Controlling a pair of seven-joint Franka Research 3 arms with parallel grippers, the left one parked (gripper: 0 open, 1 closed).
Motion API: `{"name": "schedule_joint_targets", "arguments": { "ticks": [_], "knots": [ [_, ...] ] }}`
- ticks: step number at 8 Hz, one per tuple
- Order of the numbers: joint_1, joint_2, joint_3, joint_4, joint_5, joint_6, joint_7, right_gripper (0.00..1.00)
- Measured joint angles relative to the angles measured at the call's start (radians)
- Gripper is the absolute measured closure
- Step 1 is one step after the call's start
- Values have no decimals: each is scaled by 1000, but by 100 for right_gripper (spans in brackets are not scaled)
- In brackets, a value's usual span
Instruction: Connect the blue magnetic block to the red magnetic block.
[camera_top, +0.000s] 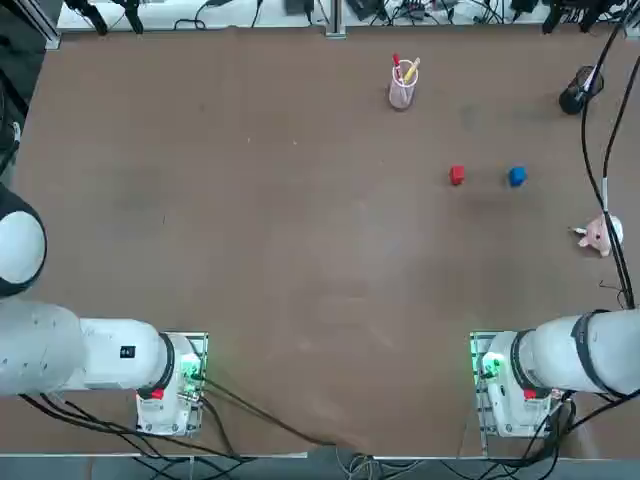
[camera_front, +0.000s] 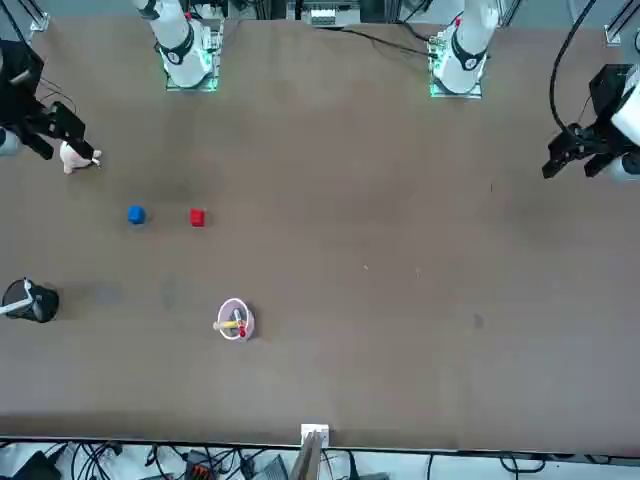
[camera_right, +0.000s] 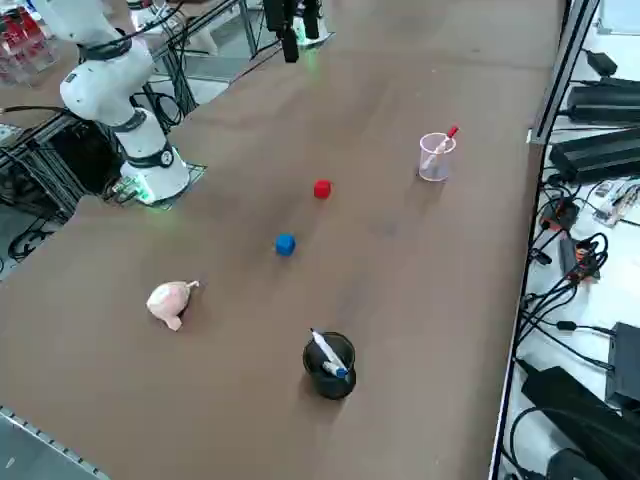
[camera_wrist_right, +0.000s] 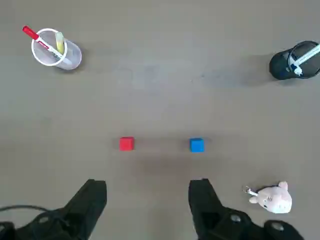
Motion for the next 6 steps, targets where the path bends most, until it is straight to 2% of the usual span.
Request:
{"name": "schedule_joint_targets", "arguments": {
  "ticks": [4,6],
  "knots": [
    [-2,22,-2,-3,-1,-6,0,0],
    [-10,64,-8,-62,-5,55,-4,0]
  ]
}}
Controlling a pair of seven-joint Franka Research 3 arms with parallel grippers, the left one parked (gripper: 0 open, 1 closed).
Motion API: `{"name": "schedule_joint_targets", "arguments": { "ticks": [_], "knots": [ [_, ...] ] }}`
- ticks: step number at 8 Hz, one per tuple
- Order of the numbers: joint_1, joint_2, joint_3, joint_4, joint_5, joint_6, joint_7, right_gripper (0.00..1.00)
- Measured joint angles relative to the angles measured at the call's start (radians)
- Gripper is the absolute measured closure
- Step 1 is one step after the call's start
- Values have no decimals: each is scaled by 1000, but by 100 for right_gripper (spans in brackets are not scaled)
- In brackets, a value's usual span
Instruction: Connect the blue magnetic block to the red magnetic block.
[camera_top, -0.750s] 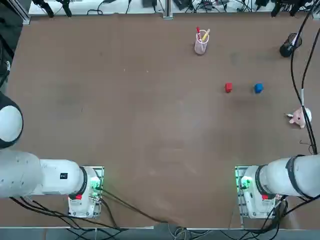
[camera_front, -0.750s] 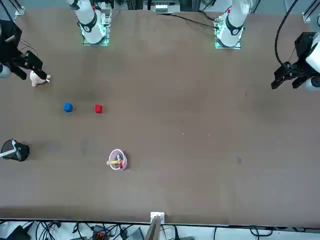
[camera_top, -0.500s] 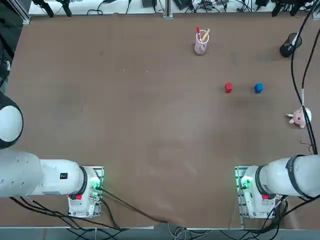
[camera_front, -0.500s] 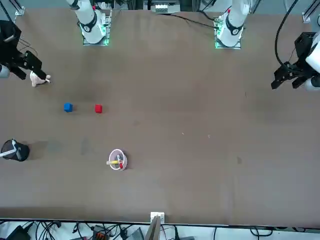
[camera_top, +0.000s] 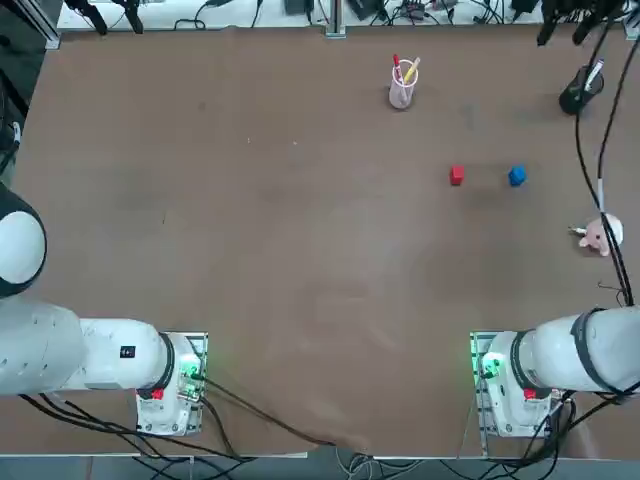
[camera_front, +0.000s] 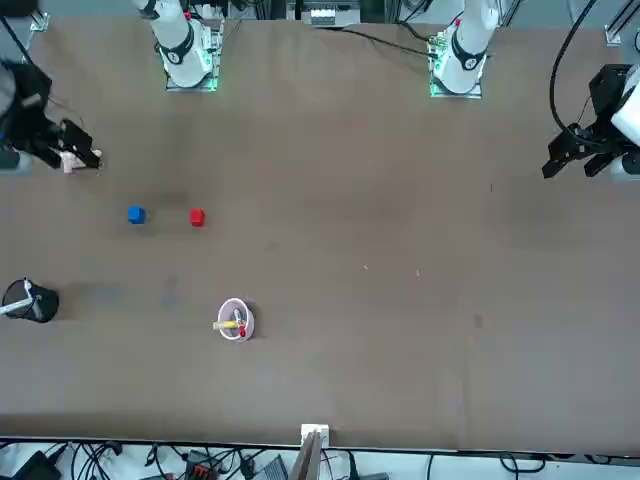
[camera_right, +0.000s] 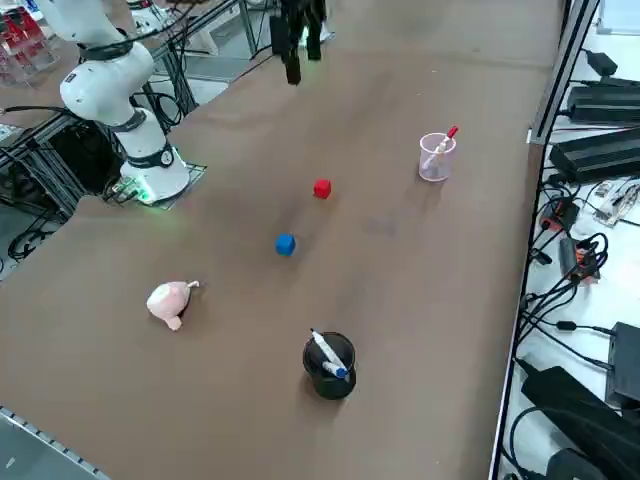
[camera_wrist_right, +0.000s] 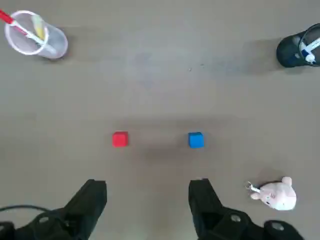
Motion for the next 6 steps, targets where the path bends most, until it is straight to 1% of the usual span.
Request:
{"name": "schedule_joint_targets", "arguments": {
  "ticks": [2,5,6],
  "knots": [
    [-28,29,-6,-152,-3,166,-53,0],
    [-97,52,-9,-421,-5,490,-193,0],
    [-118,72,-10,-477,-5,559,-230,0]
  ]
}}
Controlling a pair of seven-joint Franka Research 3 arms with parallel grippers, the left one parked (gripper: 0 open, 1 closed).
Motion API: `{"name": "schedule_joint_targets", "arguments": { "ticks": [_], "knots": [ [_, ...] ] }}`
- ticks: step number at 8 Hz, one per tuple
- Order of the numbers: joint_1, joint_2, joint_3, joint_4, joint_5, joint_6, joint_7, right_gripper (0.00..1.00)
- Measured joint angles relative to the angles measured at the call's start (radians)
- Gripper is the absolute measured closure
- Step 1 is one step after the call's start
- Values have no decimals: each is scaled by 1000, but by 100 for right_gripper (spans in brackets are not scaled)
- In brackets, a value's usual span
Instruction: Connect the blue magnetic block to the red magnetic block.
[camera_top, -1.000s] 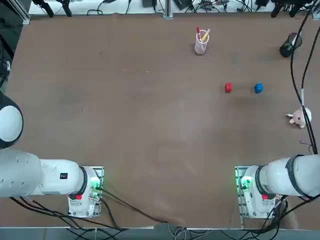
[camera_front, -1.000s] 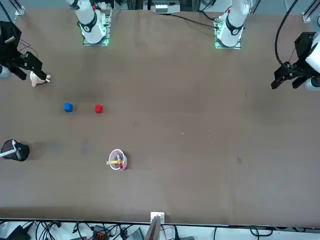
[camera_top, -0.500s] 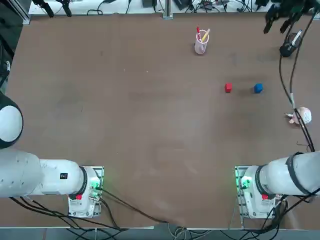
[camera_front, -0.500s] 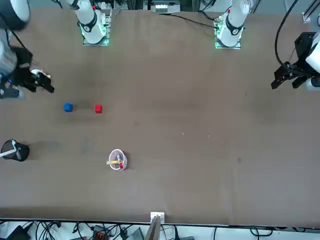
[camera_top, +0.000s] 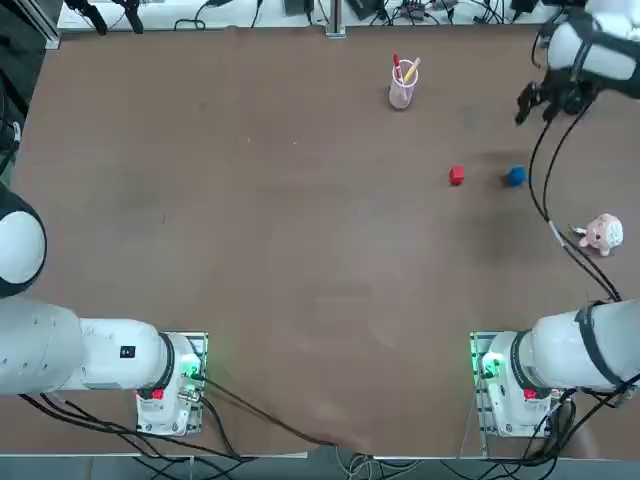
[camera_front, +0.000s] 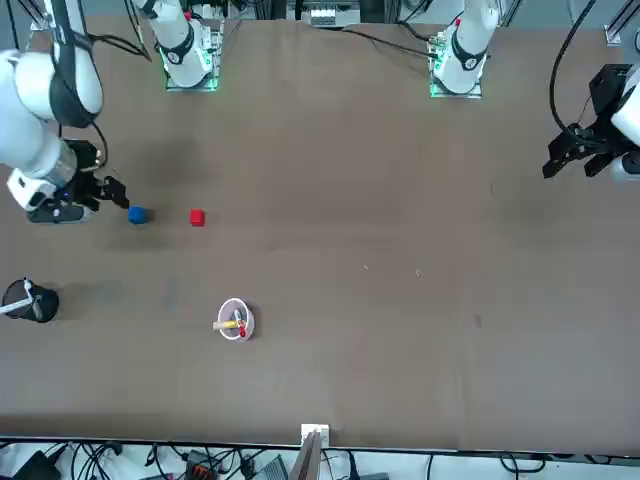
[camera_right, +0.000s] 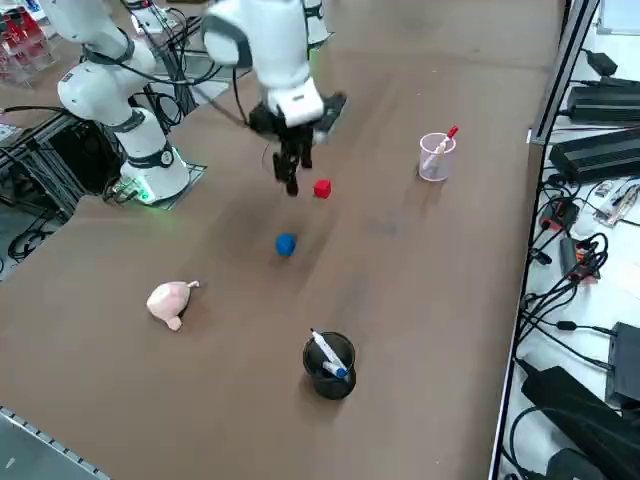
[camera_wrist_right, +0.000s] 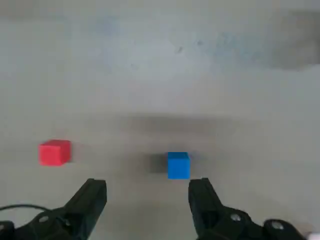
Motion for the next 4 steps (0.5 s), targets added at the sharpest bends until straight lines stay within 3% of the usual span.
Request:
{"name": "schedule_joint_targets", "arguments": {
  "ticks": [4],
  "knots": [
    [-47,158,0,-63,0,210,-60,0]
  ]
}}
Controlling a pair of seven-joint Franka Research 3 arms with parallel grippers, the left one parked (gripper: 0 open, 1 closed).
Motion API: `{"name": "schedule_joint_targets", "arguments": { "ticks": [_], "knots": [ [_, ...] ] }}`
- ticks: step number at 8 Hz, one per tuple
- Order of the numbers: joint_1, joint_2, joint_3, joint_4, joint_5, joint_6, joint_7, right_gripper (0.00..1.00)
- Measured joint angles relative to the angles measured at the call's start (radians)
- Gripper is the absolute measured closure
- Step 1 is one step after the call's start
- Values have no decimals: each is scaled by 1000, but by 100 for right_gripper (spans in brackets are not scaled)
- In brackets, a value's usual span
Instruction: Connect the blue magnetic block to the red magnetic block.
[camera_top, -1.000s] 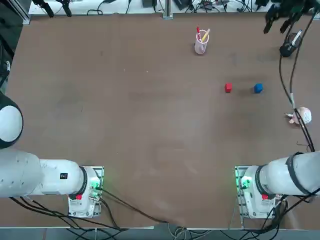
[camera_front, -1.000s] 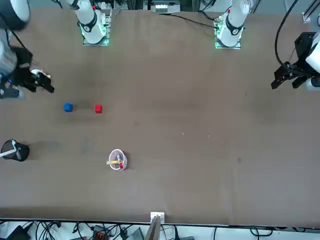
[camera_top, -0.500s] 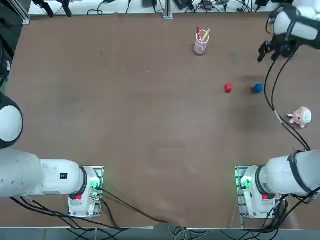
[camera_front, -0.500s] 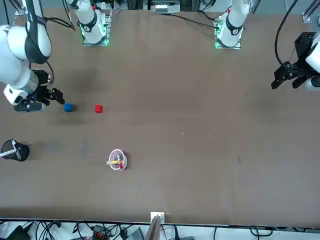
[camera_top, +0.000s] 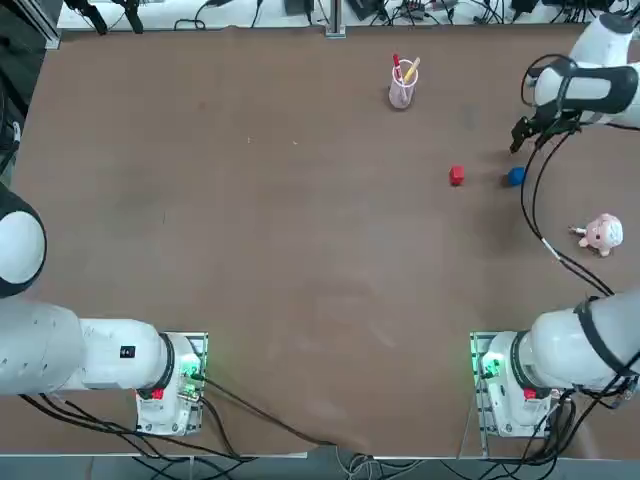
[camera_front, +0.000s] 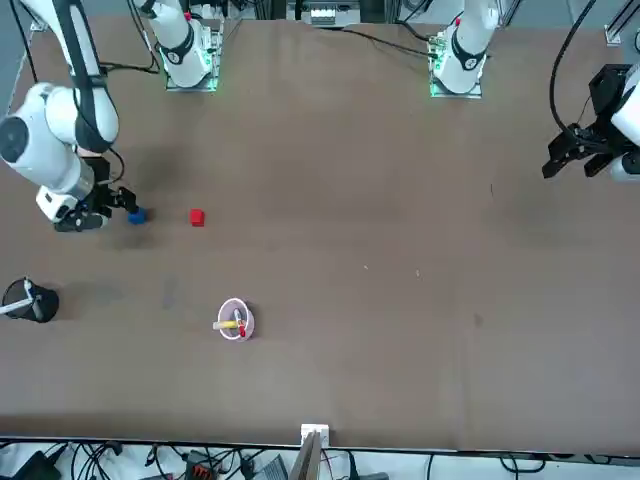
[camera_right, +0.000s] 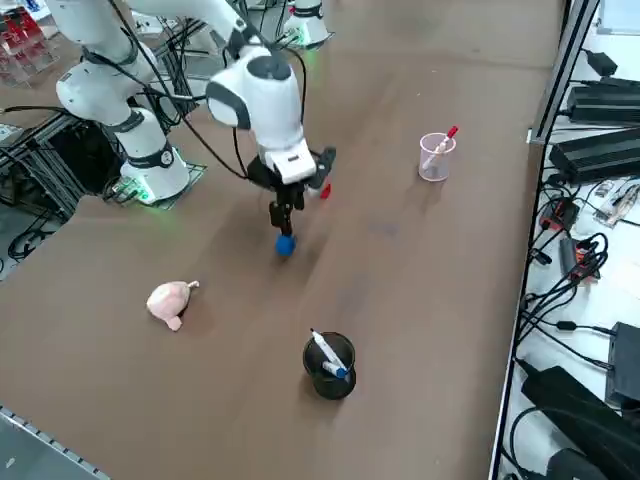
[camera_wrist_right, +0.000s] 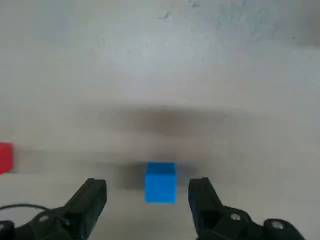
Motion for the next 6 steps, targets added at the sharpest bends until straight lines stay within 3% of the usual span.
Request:
{"name": "schedule_joint_targets", "arguments": {
  "ticks": [3,6],
  "knots": [
    [-5,90,0,-3,0,60,-1,0],
    [-11,110,0,-3,0,60,-2,8]
  ]
}}
